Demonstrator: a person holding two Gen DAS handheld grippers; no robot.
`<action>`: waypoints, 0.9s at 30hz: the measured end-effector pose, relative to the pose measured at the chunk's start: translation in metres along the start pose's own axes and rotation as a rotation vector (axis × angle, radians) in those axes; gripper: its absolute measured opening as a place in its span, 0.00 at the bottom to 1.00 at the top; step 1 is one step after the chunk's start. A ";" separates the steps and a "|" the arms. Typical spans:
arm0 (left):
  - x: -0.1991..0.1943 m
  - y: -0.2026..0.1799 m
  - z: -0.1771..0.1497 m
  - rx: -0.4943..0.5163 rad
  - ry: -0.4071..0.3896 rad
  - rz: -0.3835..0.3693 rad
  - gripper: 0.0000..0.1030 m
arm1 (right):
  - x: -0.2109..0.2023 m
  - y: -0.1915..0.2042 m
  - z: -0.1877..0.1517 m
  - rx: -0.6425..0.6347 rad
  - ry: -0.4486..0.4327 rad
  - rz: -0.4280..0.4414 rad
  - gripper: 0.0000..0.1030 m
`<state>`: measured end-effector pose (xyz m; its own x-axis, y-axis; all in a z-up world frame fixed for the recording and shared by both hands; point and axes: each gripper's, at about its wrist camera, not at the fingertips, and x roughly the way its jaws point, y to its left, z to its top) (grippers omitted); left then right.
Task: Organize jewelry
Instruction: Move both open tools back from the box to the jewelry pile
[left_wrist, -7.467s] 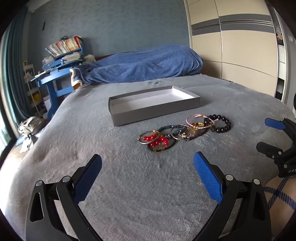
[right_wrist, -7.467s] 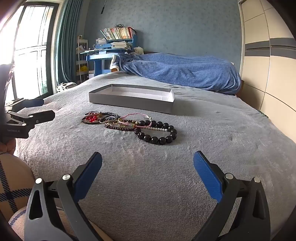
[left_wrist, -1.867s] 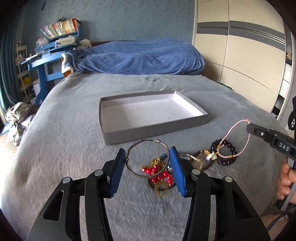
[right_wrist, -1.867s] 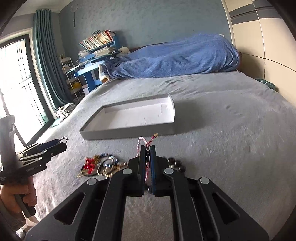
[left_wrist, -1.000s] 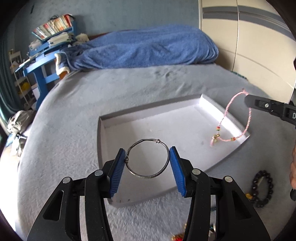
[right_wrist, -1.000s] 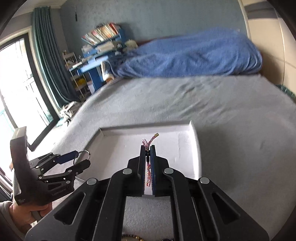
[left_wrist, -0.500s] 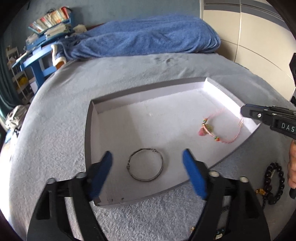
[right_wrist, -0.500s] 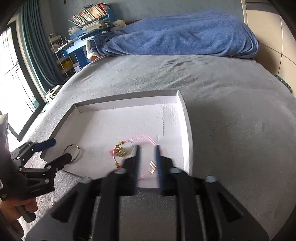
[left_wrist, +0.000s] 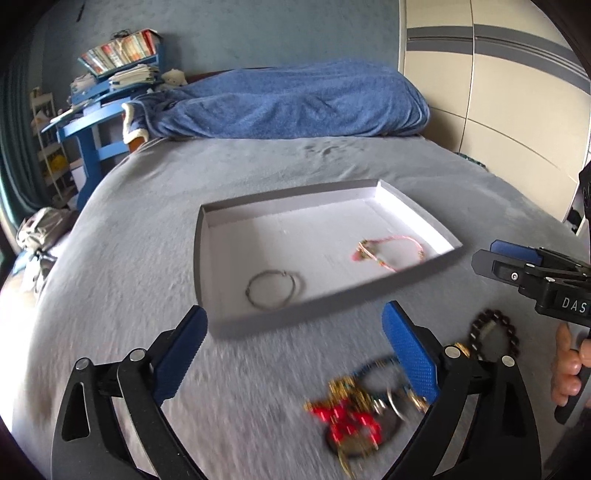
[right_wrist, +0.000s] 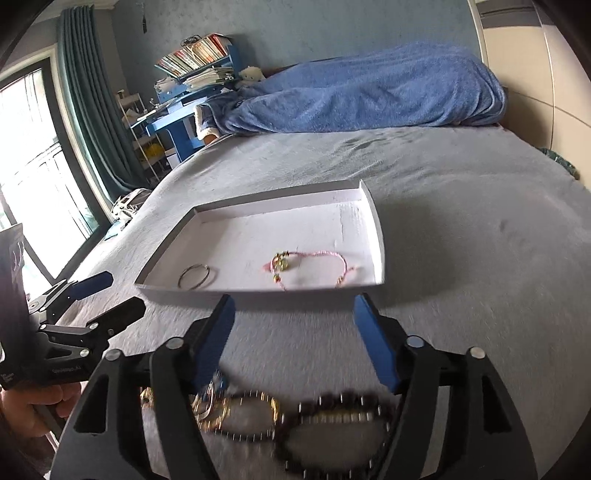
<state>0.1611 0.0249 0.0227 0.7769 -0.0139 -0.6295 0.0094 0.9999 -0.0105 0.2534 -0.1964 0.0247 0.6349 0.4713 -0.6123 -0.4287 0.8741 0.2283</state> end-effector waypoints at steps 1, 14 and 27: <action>-0.008 -0.001 -0.006 -0.013 -0.006 -0.006 0.92 | -0.007 0.001 -0.004 -0.006 -0.007 0.002 0.69; -0.067 -0.023 -0.058 -0.009 -0.060 -0.014 0.93 | -0.068 -0.004 -0.064 -0.064 -0.045 -0.062 0.80; -0.077 -0.026 -0.073 0.014 -0.110 -0.009 0.93 | -0.073 -0.005 -0.103 -0.063 -0.023 -0.094 0.81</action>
<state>0.0551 0.0000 0.0140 0.8412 -0.0234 -0.5402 0.0247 0.9997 -0.0047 0.1433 -0.2473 -0.0095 0.6888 0.3906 -0.6107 -0.4057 0.9059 0.1218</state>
